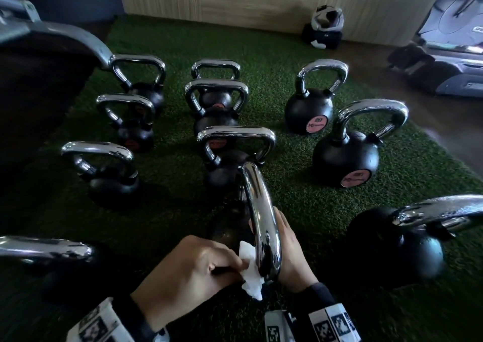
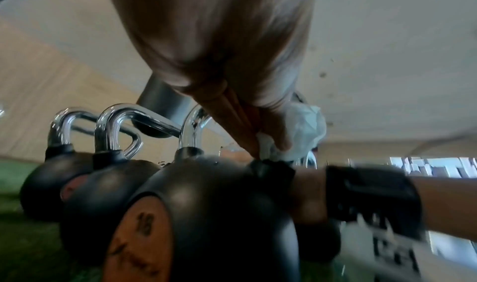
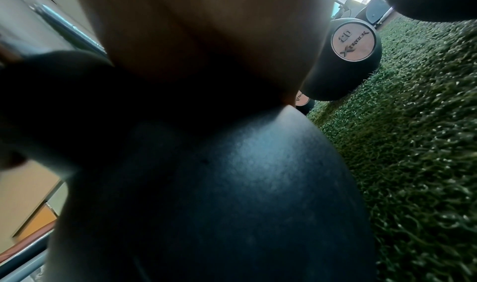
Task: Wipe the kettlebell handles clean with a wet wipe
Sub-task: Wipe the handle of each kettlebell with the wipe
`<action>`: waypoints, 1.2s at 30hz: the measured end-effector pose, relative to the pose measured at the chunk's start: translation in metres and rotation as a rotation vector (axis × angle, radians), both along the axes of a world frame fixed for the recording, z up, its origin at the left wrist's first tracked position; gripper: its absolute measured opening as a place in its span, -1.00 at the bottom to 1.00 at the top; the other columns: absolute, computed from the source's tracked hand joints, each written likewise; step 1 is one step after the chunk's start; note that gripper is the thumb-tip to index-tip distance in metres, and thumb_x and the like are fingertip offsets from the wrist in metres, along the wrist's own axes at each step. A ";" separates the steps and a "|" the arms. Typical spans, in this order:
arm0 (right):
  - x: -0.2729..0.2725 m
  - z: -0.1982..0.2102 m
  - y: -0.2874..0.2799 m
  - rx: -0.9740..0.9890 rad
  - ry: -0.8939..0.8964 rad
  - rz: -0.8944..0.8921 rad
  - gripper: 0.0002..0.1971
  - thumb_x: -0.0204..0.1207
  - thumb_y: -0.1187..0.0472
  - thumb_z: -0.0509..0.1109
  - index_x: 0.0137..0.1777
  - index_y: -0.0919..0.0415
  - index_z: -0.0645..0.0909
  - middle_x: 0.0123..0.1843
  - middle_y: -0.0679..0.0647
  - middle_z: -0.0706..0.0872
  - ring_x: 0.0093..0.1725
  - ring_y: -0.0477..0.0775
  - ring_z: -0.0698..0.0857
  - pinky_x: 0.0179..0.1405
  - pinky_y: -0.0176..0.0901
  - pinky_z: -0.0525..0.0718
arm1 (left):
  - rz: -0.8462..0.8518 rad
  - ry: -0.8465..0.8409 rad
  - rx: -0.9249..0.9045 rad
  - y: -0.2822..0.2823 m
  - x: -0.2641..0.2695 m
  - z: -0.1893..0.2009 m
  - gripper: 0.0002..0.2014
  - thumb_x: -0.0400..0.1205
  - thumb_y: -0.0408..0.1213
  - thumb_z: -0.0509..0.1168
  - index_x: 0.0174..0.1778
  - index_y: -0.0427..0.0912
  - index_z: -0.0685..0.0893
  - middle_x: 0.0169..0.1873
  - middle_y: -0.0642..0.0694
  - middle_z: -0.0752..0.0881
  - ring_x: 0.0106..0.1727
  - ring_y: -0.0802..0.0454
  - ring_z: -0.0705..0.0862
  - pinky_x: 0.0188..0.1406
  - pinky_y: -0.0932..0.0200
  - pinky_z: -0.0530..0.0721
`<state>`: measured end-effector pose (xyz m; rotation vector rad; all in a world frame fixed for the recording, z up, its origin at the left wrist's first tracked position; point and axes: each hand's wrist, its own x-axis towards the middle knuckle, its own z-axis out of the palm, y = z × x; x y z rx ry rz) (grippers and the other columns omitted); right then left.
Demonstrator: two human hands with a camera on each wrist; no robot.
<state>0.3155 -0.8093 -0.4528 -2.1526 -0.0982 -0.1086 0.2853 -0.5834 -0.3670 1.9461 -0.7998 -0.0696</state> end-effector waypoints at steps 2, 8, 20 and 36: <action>0.000 -0.002 0.000 -0.009 0.001 -0.002 -0.46 0.58 0.13 0.59 0.50 -0.15 0.51 0.36 -0.18 0.58 0.36 -0.03 0.62 0.38 0.18 0.64 | -0.005 -0.030 0.021 0.000 0.000 -0.008 -0.87 0.59 -0.12 0.54 -0.01 -0.04 0.87 -0.03 0.18 0.87 -0.01 0.36 0.84 -0.04 0.25 0.83; -0.004 0.025 -0.004 0.109 -0.003 -0.028 -0.73 0.57 -0.02 0.39 0.23 -0.34 0.67 0.29 -0.25 0.72 0.32 -0.20 0.69 0.33 -0.04 0.65 | -0.002 -0.041 0.078 0.005 0.021 0.009 -0.84 0.57 -0.02 0.56 0.04 0.12 0.91 -0.05 0.26 0.85 -0.02 0.30 0.82 -0.05 0.18 0.78; -0.054 0.160 0.008 -0.083 -0.565 0.090 -0.65 0.41 0.12 0.73 0.20 0.00 0.86 0.14 -0.12 0.83 0.10 -0.03 0.82 0.05 -0.26 0.71 | 0.103 0.454 -0.371 -0.005 0.040 0.060 -0.80 0.44 -0.21 0.64 -0.20 -0.29 0.88 -0.23 -0.34 0.85 -0.23 0.04 0.75 -0.20 0.29 0.66; -0.046 0.129 -0.020 0.261 -0.356 -0.181 -0.63 0.36 0.41 0.69 0.00 -0.10 0.83 0.00 -0.13 0.90 -0.03 -0.08 0.89 0.03 -0.32 0.79 | 0.148 0.130 0.326 0.002 0.031 0.007 -0.15 0.37 -0.06 0.42 0.66 0.23 0.38 0.56 0.27 0.45 0.61 0.35 0.36 0.61 0.22 0.43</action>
